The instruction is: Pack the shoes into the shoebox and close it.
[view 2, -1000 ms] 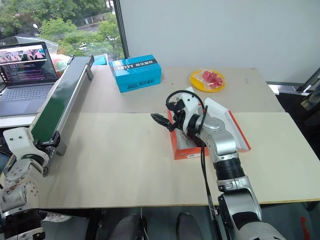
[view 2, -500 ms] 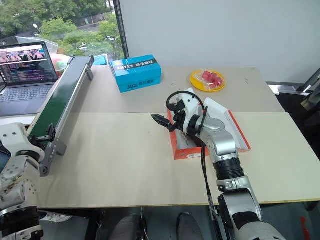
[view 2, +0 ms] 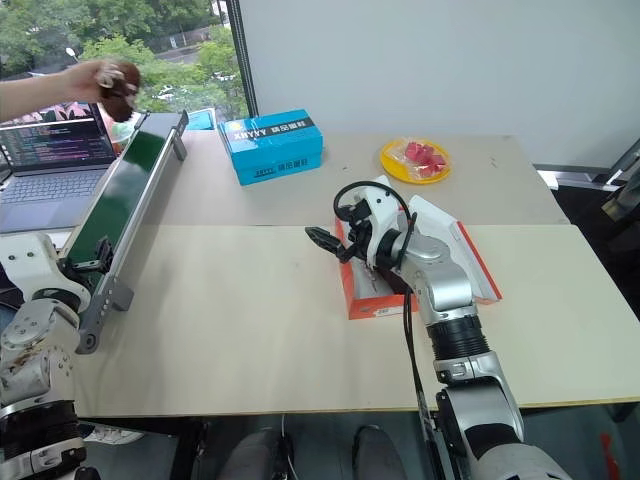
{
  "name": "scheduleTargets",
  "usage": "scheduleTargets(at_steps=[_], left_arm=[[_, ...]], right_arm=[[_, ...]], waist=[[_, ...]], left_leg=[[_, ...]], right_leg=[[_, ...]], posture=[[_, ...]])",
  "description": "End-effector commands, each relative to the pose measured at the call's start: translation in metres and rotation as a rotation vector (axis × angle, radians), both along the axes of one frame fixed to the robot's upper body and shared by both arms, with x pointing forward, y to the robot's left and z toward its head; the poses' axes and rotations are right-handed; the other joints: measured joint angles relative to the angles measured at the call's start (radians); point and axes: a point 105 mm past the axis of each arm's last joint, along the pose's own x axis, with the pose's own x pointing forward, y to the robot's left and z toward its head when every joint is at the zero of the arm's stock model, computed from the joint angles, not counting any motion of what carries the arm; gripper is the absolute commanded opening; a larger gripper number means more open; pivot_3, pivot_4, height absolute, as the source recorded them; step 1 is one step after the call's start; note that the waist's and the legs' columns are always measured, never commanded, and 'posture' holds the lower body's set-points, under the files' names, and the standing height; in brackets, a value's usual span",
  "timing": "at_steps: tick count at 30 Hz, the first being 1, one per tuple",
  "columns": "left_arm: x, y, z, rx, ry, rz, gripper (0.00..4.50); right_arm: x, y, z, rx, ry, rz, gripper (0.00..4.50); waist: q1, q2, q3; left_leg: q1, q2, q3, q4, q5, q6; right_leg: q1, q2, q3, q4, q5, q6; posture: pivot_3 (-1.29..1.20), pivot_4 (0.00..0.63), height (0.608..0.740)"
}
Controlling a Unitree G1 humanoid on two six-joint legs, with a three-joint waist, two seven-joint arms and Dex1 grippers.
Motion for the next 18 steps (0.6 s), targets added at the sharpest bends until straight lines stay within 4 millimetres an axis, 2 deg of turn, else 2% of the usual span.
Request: scheduleTargets(at_steps=[1, 9, 18], left_arm=[[0.007, -0.005, 0.015, 0.017, -0.039, -0.012, 4.46], [0.012, -0.010, 0.009, -0.021, -0.033, -0.022, 4.46], [0.002, 0.006, -0.003, -0.029, -0.009, 0.053, 4.46]], right_arm=[[-0.001, -0.005, 0.014, 0.022, -0.060, -0.015, 4.50], [-0.001, -0.008, 0.014, 0.025, -0.057, -0.033, 4.50], [-0.004, 0.000, 0.013, 0.032, -0.050, -0.016, 4.50]], waist=[[0.001, 0.000, 0.000], [-0.002, 0.000, 0.000], [-0.002, 0.000, 0.000]], left_leg=[[0.000, 0.000, 0.000, 0.000, 0.000, 0.000], [0.000, 0.000, 0.000, 0.000, 0.000, 0.000], [0.000, 0.000, 0.000, 0.000, 0.000, 0.000]], right_leg=[[0.000, 0.000, 0.000, 0.000, 0.000, 0.000], [0.000, 0.000, 0.000, 0.000, 0.000, 0.000], [0.000, 0.000, 0.000, 0.000, 0.000, 0.000]], posture=[[0.00, 0.150, 0.740], [0.00, 0.150, 0.740], [0.00, 0.150, 0.740]])
